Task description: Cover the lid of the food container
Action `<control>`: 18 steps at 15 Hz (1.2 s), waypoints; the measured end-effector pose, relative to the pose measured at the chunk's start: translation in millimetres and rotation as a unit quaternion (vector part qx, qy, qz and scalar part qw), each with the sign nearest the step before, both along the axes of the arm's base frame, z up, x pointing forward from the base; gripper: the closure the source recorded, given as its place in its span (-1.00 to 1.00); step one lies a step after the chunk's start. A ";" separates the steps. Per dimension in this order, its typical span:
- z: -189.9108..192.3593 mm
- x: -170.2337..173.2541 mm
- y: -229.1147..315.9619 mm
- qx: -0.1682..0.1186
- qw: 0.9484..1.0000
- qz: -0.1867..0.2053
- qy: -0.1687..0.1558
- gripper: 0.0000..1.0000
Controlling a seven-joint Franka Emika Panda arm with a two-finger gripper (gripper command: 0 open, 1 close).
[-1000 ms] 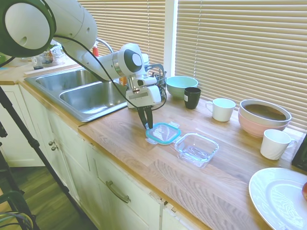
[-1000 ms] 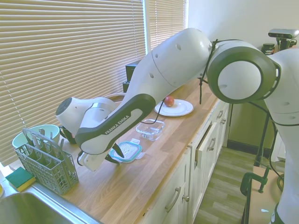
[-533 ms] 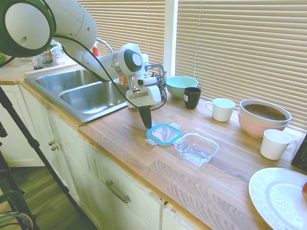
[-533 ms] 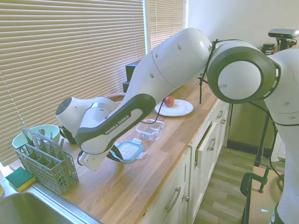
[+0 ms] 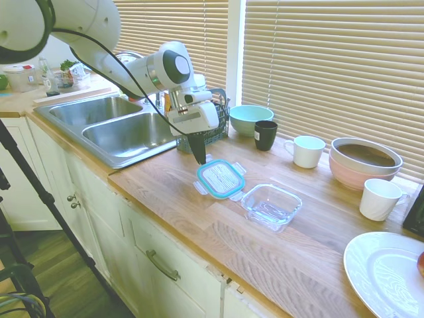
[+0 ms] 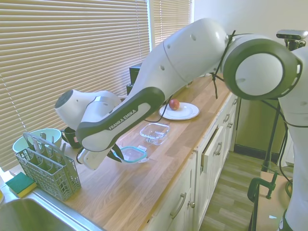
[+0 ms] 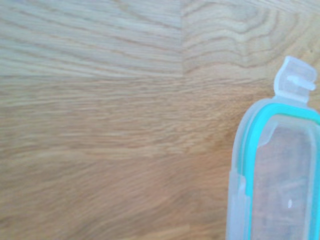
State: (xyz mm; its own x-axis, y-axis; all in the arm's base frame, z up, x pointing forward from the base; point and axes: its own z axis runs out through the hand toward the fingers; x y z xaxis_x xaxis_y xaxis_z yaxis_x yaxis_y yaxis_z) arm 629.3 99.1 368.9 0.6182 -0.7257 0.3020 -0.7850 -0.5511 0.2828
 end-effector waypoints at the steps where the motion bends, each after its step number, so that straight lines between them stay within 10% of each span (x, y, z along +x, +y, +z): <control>1: 11.3 -8.6 3.0 0.006 1.000 0.004 -0.004 1.00; 18: 112.9 -76.0 -56.1 0.120 0.991 0.044 -0.039 1.00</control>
State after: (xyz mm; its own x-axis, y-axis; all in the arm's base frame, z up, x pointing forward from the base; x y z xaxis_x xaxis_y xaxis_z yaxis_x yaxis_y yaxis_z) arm 553.3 43.0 481.8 0.6644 -0.7260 0.1774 -0.7447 -0.6631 0.0755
